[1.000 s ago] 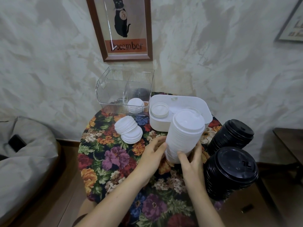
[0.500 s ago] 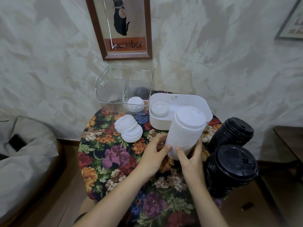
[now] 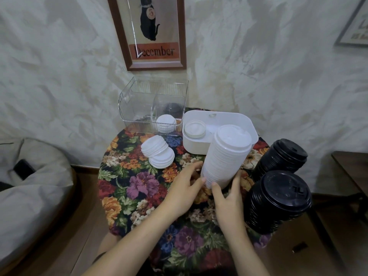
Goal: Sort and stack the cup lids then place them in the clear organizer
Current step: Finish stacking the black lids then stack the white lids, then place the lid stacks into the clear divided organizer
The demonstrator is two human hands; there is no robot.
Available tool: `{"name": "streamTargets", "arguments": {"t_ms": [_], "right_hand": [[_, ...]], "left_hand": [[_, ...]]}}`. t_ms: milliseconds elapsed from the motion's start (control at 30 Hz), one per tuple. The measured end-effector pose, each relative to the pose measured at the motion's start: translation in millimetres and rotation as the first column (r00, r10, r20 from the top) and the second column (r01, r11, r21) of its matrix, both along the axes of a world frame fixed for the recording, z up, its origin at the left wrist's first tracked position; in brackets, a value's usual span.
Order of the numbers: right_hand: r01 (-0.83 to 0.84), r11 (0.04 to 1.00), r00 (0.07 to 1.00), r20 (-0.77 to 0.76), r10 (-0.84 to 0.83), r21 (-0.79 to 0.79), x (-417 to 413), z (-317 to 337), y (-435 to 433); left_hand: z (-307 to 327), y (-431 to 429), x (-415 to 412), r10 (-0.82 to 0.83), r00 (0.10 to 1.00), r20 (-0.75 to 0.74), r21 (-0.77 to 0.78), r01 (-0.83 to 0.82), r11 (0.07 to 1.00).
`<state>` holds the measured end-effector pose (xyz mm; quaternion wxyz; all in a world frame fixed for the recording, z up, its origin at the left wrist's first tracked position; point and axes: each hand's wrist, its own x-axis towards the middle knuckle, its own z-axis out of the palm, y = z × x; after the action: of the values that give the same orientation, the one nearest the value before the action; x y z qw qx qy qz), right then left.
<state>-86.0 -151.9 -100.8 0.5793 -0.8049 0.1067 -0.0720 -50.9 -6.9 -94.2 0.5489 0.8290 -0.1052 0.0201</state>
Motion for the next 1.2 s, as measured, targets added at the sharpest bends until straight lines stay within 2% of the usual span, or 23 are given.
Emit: {"name": "streamTargets", "arguments": {"t_ms": [100, 233, 267, 333, 367, 433, 567, 700, 833, 900, 967, 1067, 1200], "right_hand": [[-0.055, 0.995, 0.995, -0.090, 0.047, -0.082, -22.7, 3.8, 2.6], [-0.261, 0.916, 0.951, -0.244, 0.190, -0.305, -52.2, 8.2, 4.4], [-0.335, 0.859, 0.929, -0.286, 0.234, -0.386, -56.1, 9.3, 5.1], [-0.446, 0.686, 0.893, -0.337, 0.298, -0.575, -59.3, 8.6, 9.1], [-0.478, 0.591, 0.878, -0.350, 0.326, -0.650, -59.1, 10.3, 12.9], [-0.500, 0.464, 0.859, -0.350, 0.374, -0.731, -57.7, 8.4, 25.2], [-0.365, 0.370, 0.868, -0.169, 0.467, -0.854, -39.5, 0.6, 51.6], [-0.326, 0.342, 0.845, -0.109, 0.524, -0.881, -4.5, 10.1, 72.5], [-0.320, 0.347, 0.838, -0.093, 0.537, -0.882, 28.4, 23.5, 89.3], [-0.335, 0.382, 0.847, -0.098, 0.522, -0.861, 46.3, 28.9, 95.6], [-0.344, 0.462, 0.854, -0.068, 0.516, -0.818, 64.0, 32.2, 101.3], [-0.402, 0.575, 0.856, -0.070, 0.512, -0.712, 83.1, 33.0, 108.2], [-0.469, 0.585, 0.839, -0.125, 0.530, -0.662, 99.1, 24.3, 110.2]], "left_hand": [[-4.2, 16.9, -12.0, 0.025, 0.985, 0.169, 0.340, -0.082, 0.937], [-16.4, 46.2, -33.4, -0.033, 0.950, 0.310, 0.615, -0.174, 0.769], [-19.4, 52.6, -37.8, -0.044, 0.943, 0.331, 0.659, -0.197, 0.726], [-23.2, 64.8, -43.4, -0.044, 0.936, 0.350, 0.714, -0.236, 0.659], [-23.9, 69.9, -45.6, -0.037, 0.937, 0.346, 0.731, -0.245, 0.637], [-23.6, 79.8, -48.1, -0.030, 0.940, 0.340, 0.758, -0.255, 0.600], [-19.4, 104.7, -47.9, -0.012, 0.920, 0.391, 0.776, -0.322, 0.543], [-4.0, 132.9, -33.5, -0.005, 0.888, 0.459, 0.761, -0.390, 0.518], [11.6, 150.6, -11.5, 0.092, 0.891, 0.445, 0.697, -0.409, 0.589], [16.7, 152.7, 0.9, 0.163, 0.910, 0.381, 0.654, -0.390, 0.649], [19.3, 152.6, 15.5, 0.193, 0.933, 0.304, 0.619, -0.348, 0.704], [17.4, 148.3, 33.7, 0.135, 0.966, 0.222, 0.605, -0.245, 0.758], [5.7, 146.0, 41.5, 0.075, 0.979, 0.191, 0.614, -0.178, 0.769]]}}
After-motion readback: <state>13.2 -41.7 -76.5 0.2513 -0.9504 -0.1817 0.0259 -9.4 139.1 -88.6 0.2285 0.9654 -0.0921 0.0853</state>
